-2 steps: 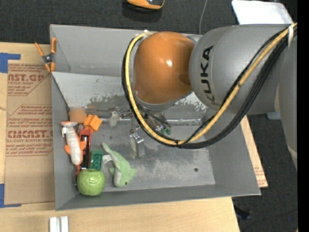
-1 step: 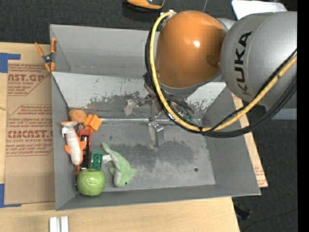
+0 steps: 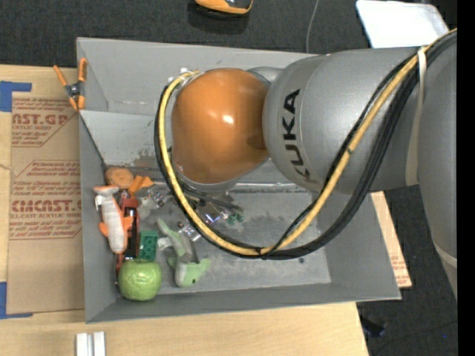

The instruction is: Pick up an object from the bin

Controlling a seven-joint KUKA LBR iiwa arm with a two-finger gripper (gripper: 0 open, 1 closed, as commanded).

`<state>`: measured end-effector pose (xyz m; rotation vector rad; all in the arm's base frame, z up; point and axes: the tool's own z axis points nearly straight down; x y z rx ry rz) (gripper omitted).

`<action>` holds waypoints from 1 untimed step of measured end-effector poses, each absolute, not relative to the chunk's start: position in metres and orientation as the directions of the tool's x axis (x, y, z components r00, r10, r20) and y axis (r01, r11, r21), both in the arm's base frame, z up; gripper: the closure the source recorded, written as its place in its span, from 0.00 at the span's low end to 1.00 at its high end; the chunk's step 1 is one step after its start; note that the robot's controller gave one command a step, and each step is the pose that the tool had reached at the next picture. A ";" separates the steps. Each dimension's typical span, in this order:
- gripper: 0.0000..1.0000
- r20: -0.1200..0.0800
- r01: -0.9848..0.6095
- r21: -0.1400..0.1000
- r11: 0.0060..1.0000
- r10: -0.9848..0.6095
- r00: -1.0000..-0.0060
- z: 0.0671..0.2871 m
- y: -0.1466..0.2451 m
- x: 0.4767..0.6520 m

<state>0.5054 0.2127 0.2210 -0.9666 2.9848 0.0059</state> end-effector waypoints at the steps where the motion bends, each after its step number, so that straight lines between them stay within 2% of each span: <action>1: 0.00 -0.022 -0.649 -0.009 0.761 -0.649 -0.761 0.245 0.220 0.519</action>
Offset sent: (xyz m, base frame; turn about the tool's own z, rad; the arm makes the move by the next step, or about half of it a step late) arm 0.0161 -0.0599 -0.0380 0.2080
